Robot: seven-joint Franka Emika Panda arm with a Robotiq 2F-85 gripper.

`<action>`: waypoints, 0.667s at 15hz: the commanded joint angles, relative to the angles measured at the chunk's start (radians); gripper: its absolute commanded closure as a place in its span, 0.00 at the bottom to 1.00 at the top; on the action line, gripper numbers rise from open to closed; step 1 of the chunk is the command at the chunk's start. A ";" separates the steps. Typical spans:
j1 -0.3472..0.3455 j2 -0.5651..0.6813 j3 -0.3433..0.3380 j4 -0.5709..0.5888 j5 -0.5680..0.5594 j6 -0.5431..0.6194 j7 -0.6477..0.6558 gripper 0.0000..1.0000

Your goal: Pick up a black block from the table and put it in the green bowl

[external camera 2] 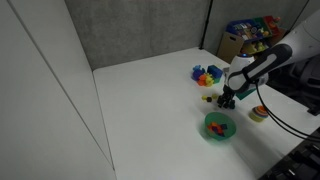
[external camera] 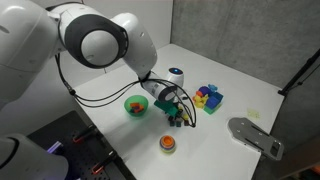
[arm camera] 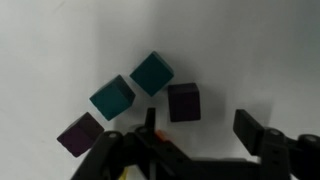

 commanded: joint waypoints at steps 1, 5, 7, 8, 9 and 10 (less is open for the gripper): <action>-0.024 0.019 0.019 0.034 0.018 -0.026 -0.041 0.53; -0.016 -0.013 0.019 0.005 0.019 -0.030 -0.030 0.84; -0.005 -0.046 0.020 -0.023 0.020 -0.028 -0.016 0.93; 0.001 -0.071 0.023 -0.043 0.022 -0.029 -0.010 0.90; 0.010 -0.096 0.023 -0.063 0.021 -0.022 -0.002 0.90; 0.020 -0.126 0.023 -0.088 0.021 -0.016 0.007 0.90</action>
